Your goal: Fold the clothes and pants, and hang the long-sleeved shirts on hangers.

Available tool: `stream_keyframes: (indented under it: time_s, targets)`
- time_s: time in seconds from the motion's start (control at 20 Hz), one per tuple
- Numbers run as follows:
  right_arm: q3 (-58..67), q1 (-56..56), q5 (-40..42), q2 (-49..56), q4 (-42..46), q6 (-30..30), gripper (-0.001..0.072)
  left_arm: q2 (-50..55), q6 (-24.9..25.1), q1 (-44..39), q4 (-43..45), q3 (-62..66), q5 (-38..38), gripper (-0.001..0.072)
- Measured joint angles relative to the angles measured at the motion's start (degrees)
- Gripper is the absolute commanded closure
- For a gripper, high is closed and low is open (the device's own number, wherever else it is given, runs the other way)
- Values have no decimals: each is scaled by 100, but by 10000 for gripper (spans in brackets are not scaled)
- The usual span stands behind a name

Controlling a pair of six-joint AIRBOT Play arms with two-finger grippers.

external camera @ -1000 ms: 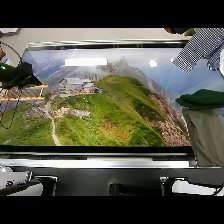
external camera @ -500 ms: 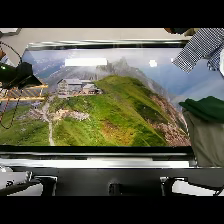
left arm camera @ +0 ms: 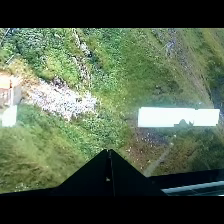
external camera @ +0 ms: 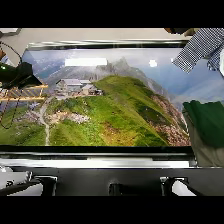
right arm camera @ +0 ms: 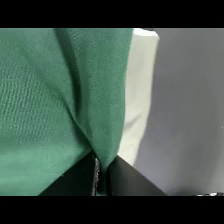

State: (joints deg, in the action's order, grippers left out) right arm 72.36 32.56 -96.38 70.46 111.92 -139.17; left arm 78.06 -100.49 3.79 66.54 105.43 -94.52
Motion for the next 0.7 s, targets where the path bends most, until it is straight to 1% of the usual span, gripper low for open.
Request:
stream_keyframes:
  time_s: [0.3,0.7]
  targets:
    - [-931,0,199,-363,267,-79,688,0,0,0,-39,0,-39,688]
    - [-1180,0,188,-520,527,118,685,0,15,0,-48,0,-59,687]
